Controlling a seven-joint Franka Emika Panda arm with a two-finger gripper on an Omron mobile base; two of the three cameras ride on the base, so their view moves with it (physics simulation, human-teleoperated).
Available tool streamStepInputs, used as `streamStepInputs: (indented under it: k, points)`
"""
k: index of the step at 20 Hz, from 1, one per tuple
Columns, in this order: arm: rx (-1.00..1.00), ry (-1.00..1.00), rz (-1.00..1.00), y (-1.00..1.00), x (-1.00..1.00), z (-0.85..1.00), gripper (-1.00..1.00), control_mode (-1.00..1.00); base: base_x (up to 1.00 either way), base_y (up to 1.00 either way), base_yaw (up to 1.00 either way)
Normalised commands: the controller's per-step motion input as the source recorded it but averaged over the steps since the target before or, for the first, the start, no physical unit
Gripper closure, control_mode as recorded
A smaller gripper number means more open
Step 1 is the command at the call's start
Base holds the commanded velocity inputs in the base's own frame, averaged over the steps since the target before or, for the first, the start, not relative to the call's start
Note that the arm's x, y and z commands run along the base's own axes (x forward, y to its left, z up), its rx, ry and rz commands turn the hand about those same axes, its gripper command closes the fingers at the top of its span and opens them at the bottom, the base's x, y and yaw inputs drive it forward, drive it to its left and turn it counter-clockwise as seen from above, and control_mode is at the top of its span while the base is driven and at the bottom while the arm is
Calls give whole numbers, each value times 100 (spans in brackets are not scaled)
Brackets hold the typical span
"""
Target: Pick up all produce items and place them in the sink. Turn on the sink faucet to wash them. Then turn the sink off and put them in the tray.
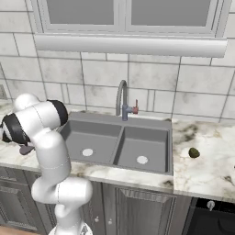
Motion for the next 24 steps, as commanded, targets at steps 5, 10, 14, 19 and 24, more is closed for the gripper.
streamStepInputs:
  k: [5, 10, 14, 19, 24]
  points:
    - [11, -6, -2, -9, 0, -8, 100, -100, 0, 0, 0]
    - [5, -11, 0, -26, -3, 10, 100, -100, 0, 0, 0]
    - [1, -20, 0, -44, -2, 37, 100, -100, 0, 0, 0]
    - [2, -18, 0, -51, 0, 49, 100, -100, 0, 0, 0]
    - [3, -12, 0, -63, 0, 40, 100, -100, 0, 0, 0]
